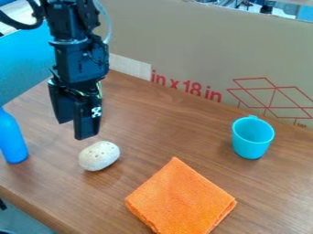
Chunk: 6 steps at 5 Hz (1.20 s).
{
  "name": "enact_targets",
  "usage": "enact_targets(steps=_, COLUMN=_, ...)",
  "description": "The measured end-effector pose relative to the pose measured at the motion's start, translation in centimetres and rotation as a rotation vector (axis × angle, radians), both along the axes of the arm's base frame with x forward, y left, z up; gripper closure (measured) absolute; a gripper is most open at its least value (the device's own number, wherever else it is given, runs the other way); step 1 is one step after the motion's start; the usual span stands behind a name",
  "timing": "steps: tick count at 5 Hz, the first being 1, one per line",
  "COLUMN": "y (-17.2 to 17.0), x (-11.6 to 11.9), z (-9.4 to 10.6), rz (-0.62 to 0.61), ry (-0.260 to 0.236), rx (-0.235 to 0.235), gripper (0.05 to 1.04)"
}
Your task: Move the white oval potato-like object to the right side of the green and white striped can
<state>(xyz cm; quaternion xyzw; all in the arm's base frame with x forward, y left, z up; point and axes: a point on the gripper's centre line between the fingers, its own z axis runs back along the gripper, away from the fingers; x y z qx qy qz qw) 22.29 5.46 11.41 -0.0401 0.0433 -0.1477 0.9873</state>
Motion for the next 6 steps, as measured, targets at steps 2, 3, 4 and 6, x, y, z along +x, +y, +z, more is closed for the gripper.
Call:
enact_targets(steps=2, y=0.4, x=1.0, z=-1.6, rz=-0.021, ry=-0.067, rx=0.053, gripper=0.082)
enact_targets(steps=3, y=0.7, x=2.2, z=-2.2, rz=-0.009, ry=-0.114, rx=0.077, gripper=0.082)
enact_targets(steps=4, y=1.1, x=2.2, z=-3.7, rz=0.019, ry=-0.116, rx=0.079, gripper=0.082)
enact_targets(steps=6, y=0.5, x=2.2, z=-6.1, rz=0.013, ry=-0.049, rx=0.033, gripper=0.082)
